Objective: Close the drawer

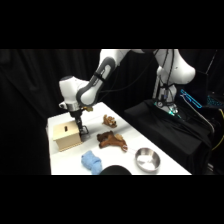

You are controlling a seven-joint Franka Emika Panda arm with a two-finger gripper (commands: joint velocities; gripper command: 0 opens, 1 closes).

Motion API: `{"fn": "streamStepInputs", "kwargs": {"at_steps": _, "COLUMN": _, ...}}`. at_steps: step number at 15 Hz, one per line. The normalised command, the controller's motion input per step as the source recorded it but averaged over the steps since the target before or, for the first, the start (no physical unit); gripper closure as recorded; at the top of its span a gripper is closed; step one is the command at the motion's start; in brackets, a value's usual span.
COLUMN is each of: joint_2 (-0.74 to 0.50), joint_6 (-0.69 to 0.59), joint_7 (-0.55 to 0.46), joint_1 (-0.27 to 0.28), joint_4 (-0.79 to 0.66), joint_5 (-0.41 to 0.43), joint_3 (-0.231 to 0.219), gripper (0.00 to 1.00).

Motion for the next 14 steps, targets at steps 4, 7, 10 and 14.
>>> {"fn": "streamStepInputs", "kwargs": {"at_steps": 4, "joint_2": -0.42, "joint_6": -0.31, "joint_7": 0.03, "joint_1": 0.056, "joint_4": -0.2, "joint_5": -0.049, "joint_3": -0.03, "gripper": 0.0}}
{"fn": "streamStepInputs", "kwargs": {"at_steps": 7, "joint_2": -0.41, "joint_6": -0.42, "joint_7": 0.0, "joint_1": 0.038, "joint_4": -0.12, "joint_5": 0.008, "joint_3": -0.002, "gripper": 0.0}}
{"fn": "streamStepInputs", "kwargs": {"at_steps": 10, "joint_2": -0.39, "joint_6": -0.41, "joint_7": 0.01, "joint_1": 0.049, "joint_4": -0.08, "joint_5": 0.031, "joint_3": -0.007, "gripper": 0.0}}
{"fn": "streamStepInputs", "kwargs": {"at_steps": 14, "joint_2": -0.29, "joint_6": -0.38, "joint_7": 0.06, "joint_1": 0.056, "joint_4": 0.0, "joint_5": 0.044, "joint_3": -0.03, "gripper": 0.0}}
